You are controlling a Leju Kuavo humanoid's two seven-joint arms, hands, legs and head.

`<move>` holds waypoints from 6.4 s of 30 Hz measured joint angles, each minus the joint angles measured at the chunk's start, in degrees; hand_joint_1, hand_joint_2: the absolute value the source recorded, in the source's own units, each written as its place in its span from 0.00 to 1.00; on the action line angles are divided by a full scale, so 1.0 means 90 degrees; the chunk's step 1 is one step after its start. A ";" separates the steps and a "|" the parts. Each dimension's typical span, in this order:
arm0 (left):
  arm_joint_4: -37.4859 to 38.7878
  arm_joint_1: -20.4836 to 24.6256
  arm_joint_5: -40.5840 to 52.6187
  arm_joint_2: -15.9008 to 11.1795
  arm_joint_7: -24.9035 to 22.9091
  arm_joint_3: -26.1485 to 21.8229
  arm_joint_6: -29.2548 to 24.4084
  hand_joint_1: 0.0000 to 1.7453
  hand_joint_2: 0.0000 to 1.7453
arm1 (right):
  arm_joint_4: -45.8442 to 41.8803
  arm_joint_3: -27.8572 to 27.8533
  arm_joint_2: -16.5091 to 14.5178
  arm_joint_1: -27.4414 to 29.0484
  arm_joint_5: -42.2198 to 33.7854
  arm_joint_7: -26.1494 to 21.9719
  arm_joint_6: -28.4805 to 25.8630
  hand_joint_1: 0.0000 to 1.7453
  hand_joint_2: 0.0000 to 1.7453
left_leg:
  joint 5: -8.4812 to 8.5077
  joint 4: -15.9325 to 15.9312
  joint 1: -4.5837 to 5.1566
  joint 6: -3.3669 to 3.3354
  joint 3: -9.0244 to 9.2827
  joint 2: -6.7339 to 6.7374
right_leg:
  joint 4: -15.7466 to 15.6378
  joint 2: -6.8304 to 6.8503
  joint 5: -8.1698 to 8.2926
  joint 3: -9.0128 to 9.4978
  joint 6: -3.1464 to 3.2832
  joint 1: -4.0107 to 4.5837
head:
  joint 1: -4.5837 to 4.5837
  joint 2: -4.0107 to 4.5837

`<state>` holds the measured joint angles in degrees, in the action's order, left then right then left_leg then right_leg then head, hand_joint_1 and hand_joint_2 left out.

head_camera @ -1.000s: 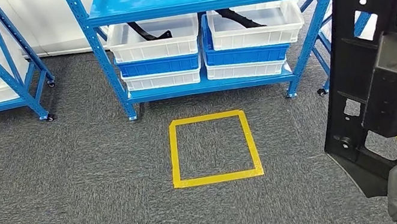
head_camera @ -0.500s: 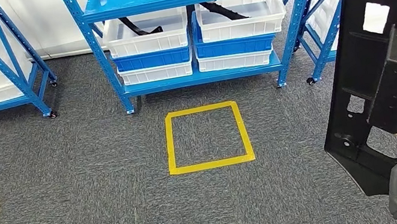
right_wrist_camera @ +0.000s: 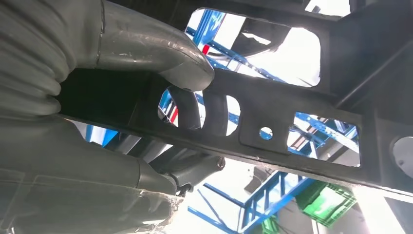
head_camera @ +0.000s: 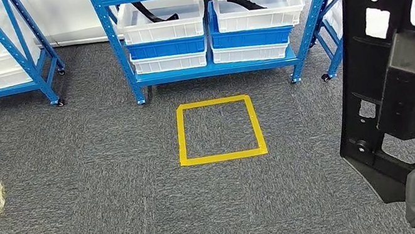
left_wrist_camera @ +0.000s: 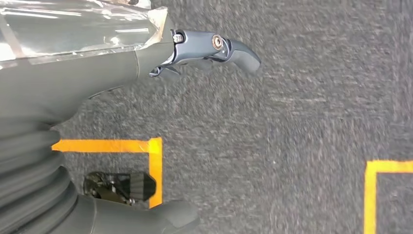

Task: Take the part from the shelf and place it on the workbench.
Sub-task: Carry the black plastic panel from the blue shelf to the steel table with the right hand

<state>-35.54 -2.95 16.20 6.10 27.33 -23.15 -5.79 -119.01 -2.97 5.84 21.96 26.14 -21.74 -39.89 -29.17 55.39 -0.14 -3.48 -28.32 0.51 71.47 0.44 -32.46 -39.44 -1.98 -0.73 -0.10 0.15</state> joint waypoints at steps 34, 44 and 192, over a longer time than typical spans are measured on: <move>-0.0132 -0.0145 -0.0555 -0.0091 -0.0028 0.0467 -0.0174 0.00 1.00 | 0.0160 0.0260 0.0166 -0.0298 -0.0356 0.0284 0.0010 1.00 1.00 | 0.0569 -0.0206 -0.0208 0.0246 -0.0330 0.0131 | -0.0590 -0.0008 0.0065 0.0586 -0.0378 -0.0235 | 0.0003 0.0000; -0.0131 -0.0186 -0.0942 -0.0211 -0.0014 0.0783 -0.0339 0.00 1.00 | 0.0220 0.0260 0.0145 -0.0432 -0.0624 0.0101 0.0069 1.00 1.00 | -0.0257 0.0983 -0.0289 0.0569 -0.0784 0.0063 | -0.1312 -0.0101 0.0387 0.0847 -0.0037 -0.0248 | 0.0041 0.0000; -0.0477 -0.0511 -0.2785 -0.0723 0.0151 0.2212 -0.1084 0.00 1.00 | 0.0266 -0.0076 0.0113 0.0096 -0.1996 -0.0555 0.0015 1.00 1.00 | -0.0078 0.0371 0.0011 0.0167 -0.0235 0.0634 | -0.1464 0.0347 0.0566 0.0731 -0.0186 0.0012 | -0.0076 0.0000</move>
<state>-39.83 -7.55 -8.86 -0.41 28.69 -3.23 -15.54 -116.61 -3.66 6.85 22.83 8.17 -26.74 -39.76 -29.88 58.73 -0.04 -1.98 -30.44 6.22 58.29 3.56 -27.37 -32.87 -3.65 -0.63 -0.78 0.15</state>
